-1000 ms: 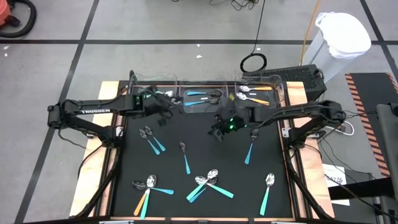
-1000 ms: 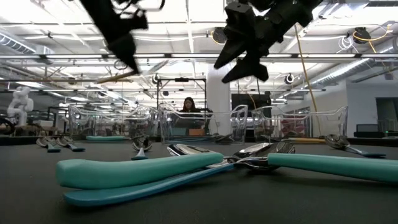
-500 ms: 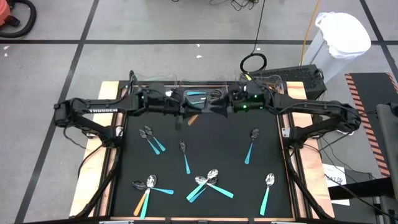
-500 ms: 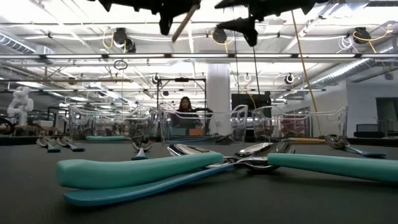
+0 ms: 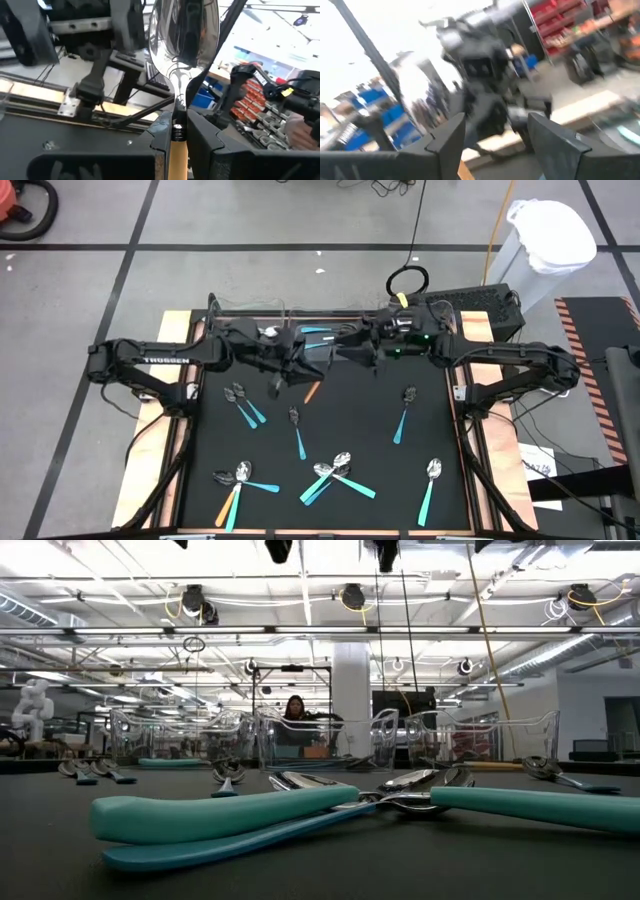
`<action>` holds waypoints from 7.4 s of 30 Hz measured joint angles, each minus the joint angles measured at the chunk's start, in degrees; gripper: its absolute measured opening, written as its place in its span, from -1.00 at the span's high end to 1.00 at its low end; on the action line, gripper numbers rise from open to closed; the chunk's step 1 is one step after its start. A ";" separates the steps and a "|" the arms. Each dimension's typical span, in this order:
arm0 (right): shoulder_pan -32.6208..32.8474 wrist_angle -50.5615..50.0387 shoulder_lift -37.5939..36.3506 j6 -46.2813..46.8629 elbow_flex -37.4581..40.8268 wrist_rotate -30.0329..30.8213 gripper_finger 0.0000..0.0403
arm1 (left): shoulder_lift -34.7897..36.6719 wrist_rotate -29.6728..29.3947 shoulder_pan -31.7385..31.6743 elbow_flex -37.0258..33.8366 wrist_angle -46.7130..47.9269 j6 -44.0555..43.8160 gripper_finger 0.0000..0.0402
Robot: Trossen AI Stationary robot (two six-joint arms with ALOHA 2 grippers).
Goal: Sort silverware by color (type)
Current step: Put the orange spoon into the right transparent bin, then put the blue spoon into the middle transparent bin
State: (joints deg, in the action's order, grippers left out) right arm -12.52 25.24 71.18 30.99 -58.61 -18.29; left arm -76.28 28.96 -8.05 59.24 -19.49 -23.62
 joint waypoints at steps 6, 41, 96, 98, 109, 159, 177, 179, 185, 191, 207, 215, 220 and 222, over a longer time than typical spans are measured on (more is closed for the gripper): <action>3.40 10.15 -0.06 1.96 0.00 -1.28 -0.05 | 0.48 -0.82 3.69 -0.05 0.07 0.34 0.79; 24.16 -5.54 14.54 -9.53 -21.29 9.03 -0.05 | 3.71 8.11 14.19 -0.06 3.23 -1.60 0.79; 21.19 -17.24 15.00 -10.69 -23.91 5.87 1.00 | 3.85 -1.61 11.66 -0.06 1.21 -4.54 0.15; 20.81 -19.73 14.01 -10.78 -23.91 7.24 1.00 | 4.20 -1.61 10.75 -0.06 1.59 -4.54 0.03; 20.29 -42.32 5.04 -10.50 -23.87 25.39 1.00 | 7.15 -10.03 5.68 -0.04 16.83 -4.14 -0.24; -21.86 -71.40 9.03 -20.26 -12.41 26.04 0.01 | 5.76 -35.44 2.95 -0.04 40.70 -8.47 -0.24; 4.83 -53.37 7.97 11.09 -12.41 29.66 0.13 | 17.05 -48.50 17.98 -0.06 56.43 -16.49 -0.24; 8.09 -51.86 8.07 13.35 -12.41 32.21 0.14 | 18.40 -50.67 20.17 -0.06 57.98 -17.48 -0.24; 15.81 -54.25 8.07 22.07 -12.41 36.05 0.16 | 19.82 -53.13 23.96 -0.06 64.15 -20.86 -0.24; 21.49 -63.68 8.07 33.22 -12.41 36.14 0.16 | 19.75 -54.00 26.62 -0.06 65.62 -25.59 -0.24; 26.25 -87.44 8.07 40.93 -12.41 29.58 0.16 | 18.46 -66.23 29.03 -0.06 64.50 -28.58 -0.24; 24.90 -84.93 8.07 31.19 -12.41 27.42 0.16 | 13.11 -68.84 25.90 -0.06 60.09 -25.39 -0.24; 24.25 -76.69 8.07 18.60 -12.41 27.28 0.16 | 10.08 -62.03 21.99 -0.06 56.35 -25.15 -0.24; 24.25 -73.49 8.07 16.04 -12.41 27.27 0.16 | 9.35 -58.40 20.32 -0.06 55.60 -24.28 -0.24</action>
State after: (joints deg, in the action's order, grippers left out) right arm 11.73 -48.26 79.24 47.02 -71.02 8.97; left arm -66.94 -29.43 12.26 59.18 36.12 -47.90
